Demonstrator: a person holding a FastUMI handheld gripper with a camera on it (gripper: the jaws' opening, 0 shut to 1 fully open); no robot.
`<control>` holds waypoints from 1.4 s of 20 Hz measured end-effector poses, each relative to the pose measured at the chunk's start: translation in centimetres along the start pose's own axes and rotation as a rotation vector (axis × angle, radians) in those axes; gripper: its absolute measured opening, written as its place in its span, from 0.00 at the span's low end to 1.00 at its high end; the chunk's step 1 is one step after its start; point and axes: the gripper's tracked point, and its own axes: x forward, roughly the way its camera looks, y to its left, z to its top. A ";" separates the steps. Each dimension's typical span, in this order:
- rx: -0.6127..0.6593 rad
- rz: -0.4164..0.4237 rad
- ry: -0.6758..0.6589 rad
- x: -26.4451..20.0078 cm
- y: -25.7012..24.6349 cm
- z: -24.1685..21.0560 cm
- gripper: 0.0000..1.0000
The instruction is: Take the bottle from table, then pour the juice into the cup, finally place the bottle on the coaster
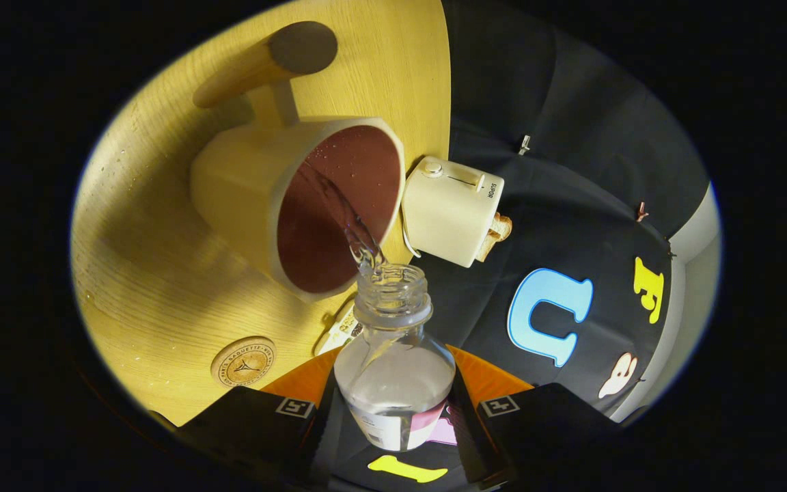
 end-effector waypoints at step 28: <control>-0.202 -0.084 -0.077 0.1 -3.8 -0.9 0.73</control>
